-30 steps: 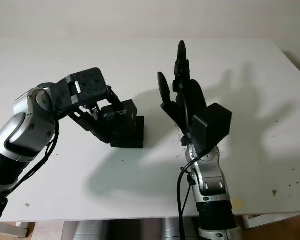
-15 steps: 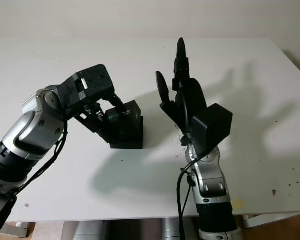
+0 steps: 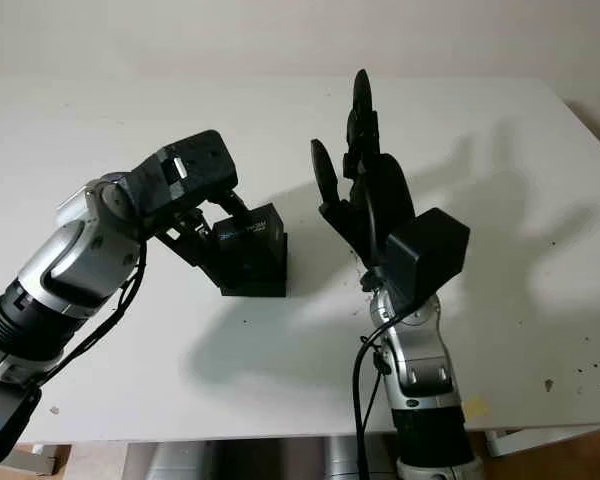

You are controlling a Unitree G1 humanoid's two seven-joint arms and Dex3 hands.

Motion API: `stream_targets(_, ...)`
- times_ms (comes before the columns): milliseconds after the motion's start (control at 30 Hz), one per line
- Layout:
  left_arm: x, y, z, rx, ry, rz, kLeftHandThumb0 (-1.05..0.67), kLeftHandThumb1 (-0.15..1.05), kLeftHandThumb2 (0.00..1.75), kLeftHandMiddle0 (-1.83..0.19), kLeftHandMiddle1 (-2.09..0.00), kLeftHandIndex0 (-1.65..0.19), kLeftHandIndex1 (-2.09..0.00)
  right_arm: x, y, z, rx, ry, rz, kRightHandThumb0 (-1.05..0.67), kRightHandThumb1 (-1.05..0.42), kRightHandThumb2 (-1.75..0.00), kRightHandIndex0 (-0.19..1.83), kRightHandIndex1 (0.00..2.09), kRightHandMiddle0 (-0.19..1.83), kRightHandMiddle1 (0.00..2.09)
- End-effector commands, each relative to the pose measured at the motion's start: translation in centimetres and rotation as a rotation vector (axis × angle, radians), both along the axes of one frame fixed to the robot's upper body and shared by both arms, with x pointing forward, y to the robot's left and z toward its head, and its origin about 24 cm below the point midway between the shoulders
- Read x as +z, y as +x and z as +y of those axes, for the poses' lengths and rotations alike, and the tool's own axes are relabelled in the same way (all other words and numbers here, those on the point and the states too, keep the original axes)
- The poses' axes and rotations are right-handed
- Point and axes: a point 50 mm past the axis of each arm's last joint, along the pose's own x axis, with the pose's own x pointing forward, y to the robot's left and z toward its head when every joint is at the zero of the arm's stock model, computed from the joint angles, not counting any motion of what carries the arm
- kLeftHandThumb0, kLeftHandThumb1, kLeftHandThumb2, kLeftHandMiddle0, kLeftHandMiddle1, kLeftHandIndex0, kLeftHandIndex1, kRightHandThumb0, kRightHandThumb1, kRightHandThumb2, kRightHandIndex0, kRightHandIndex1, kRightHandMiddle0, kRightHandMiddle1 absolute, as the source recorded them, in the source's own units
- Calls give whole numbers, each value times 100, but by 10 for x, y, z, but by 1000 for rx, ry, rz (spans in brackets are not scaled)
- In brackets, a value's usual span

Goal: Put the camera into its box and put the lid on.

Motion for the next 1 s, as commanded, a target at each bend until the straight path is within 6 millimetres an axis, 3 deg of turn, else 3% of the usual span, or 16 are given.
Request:
stream_targets(0,2,0,-4,-22,20,-3,-14,96,5,-37,-146,-26,-146,2,-2,-1,-2,10,-10,-79,-105,-49,-19,0,-18,5)
stream_targets(200,5,-3,-10,-64,25,-21,-15,95,5,-42,-140,-31,-138,1,-2,-1,1,11,-5,-80,-105,-49,-19,0,-19,5)
stream_targets(400,10,-8,-18,-127,37,-35,-21,94,5,-46,-152,-31,-139,1,-2,0,-2,4,-9,-79,-105,-50,-19,0,-18,5)
stream_targets(467,11,-9,-21,-129,35,-39,-25,93,5,-46,-155,-28,-135,1,-2,0,0,3,-12,-79,-105,-50,-19,0,-18,5)
stream_targets(533,12,-12,-24,-114,7,-27,-30,93,5,-39,-154,-11,-122,1,-2,0,-1,-1,-15,-79,-105,-50,-19,0,-18,5)
stream_targets(567,13,-13,-25,-102,-9,-16,-34,93,5,-23,-142,2,-101,1,-2,0,-2,-2,-16,-79,-105,-50,-19,0,-18,5)
stream_targets(667,15,-16,-29,-77,-32,8,-40,92,5,-11,-120,8,-62,1,-2,1,-3,0,-9,-79,-105,-50,-19,1,-18,6)
stream_targets(733,16,-18,-32,-61,-51,31,-41,93,5,-6,-108,9,-41,1,-2,1,-2,1,-11,-78,-105,-51,-19,2,-17,6)
stream_targets(833,18,-21,-35,-89,-28,36,-46,95,6,2,-98,11,-26,1,-2,2,3,8,-9,-78,-105,-51,-19,2,-17,6)
stream_targets(867,19,-21,-36,-95,-24,47,-50,97,6,8,-105,14,-17,1,-2,2,3,9,-8,-78,-105,-50,-19,2,-17,6)
stream_targets(900,19,-22,-36,-100,-24,62,-52,99,7,14,-80,16,-9,1,-2,2,4,8,-8,-79,-105,-50,-19,2,-17,6)
stream_targets(933,20,-23,-37,-99,-31,79,-55,102,9,17,-39,18,-4,1,-2,2,4,8,-6,-79,-105,-50,-19,2,-17,6)
stream_targets(967,21,-23,-38,-102,-37,91,-56,103,11,18,-21,19,-2,1,-2,2,5,9,-6,-79,-105,-50,-19,2,-17,6)
